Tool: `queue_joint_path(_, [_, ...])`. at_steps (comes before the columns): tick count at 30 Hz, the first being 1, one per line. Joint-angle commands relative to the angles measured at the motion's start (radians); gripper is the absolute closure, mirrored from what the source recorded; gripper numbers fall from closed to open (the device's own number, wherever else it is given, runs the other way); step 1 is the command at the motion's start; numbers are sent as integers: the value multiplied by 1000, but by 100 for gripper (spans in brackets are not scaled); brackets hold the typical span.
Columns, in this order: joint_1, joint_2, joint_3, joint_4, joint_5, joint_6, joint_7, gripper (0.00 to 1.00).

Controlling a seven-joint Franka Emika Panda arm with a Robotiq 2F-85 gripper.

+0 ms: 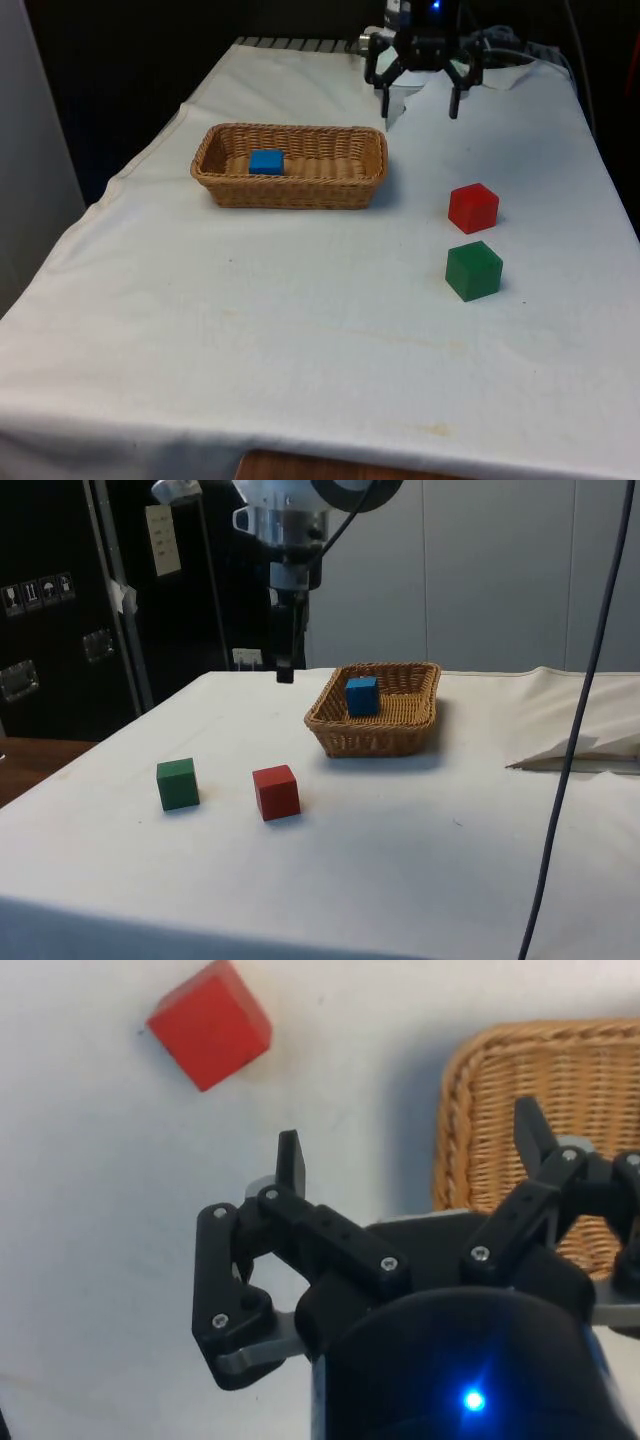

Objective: Pick up exactly two blocks and place them into the basket.

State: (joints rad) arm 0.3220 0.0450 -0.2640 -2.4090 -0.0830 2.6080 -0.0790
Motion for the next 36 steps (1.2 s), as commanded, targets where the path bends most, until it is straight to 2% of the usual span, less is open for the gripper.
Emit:
queue_joint_path(1, [4,9,-4,6,-17,3,18,0])
queue_joint_path(5, [6,22,29,7,-12,10,44,0])
queue_joint_path(7, [2,19,39,4,0,6,35,0])
queue_joint_path(8, [7,29,49,10,-10,11,58,0])
queue_joint_path(13, [10,45,83,16,-8,14,86,0])
queue_joint_path(14, [10,48,90,17,-8,15,92,0])
queue_joint_path(15, [4,40,87,13,0,7,76,0])
queue_joint_path(16, [11,51,96,18,-8,15,97,0])
queue_joint_path(20, [11,73,129,26,-5,23,119,0])
queue_joint_path(22, [6,70,135,25,0,14,112,0])
queue_joint_path(23, [10,89,147,28,1,35,120,0])
queue_joint_path(29, [7,134,171,28,9,79,108,0])
queue_joint_path(30, [7,126,167,27,0,66,115,0])
queue_joint_path(31, [5,150,177,27,12,96,99,0])
queue_joint_path(36, [2,191,187,25,16,144,68,0])
